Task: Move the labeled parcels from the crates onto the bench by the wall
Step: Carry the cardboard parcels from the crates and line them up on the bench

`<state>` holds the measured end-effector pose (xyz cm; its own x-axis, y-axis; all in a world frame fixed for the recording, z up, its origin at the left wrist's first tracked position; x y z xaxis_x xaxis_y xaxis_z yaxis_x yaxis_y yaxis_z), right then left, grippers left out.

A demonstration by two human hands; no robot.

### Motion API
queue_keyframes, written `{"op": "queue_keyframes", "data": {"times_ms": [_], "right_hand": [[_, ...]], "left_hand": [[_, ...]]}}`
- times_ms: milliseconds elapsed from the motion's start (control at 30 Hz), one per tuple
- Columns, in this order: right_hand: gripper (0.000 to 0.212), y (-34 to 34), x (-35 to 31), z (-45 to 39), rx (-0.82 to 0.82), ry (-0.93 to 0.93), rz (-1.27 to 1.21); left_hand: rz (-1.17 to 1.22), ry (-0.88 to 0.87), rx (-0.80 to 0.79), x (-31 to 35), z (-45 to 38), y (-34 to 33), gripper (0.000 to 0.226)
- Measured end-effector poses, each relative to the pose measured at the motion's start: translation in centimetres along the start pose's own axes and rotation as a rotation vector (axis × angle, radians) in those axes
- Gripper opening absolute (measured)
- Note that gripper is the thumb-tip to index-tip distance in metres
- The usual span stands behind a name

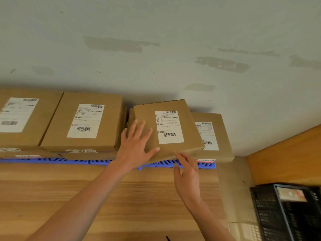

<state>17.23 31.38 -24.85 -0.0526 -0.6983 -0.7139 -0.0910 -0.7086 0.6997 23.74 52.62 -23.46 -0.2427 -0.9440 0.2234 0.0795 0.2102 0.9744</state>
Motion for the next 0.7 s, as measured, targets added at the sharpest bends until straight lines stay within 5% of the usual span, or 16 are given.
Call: {"op": "queue_keyframes", "data": {"times_ms": [133, 400, 700], "right_hand": [[0.062, 0.1, 0.8, -2.3, 0.129, 0.136, 0.216], [0.069, -1.0, 2.6, -5.6, -0.026, 0.194, 0.473], [0.055, -4.2, -0.3, -5.4, -0.125, 0.214, 0.489]], "left_hand": [[-0.057, -0.221, -0.086, 1.6, 0.9, -0.2, 0.083], [-0.087, -0.213, -0.115, -0.7, 1.2, -0.4, 0.070], [-0.055, -0.124, -0.063, -4.3, 2.1, 1.0, 0.063]]}}
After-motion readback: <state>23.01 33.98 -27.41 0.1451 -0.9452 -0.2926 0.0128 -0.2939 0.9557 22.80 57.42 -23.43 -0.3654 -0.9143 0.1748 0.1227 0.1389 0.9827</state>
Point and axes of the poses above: each hand's wrist, its own z-axis away from the middle knuckle, its own y-axis out of the back of the hand, x = y × z, the point moved 2 cm from there along -z, towards the middle knuckle, and after that the axes turned 7 degrees about -y, right-handed, at the moved point
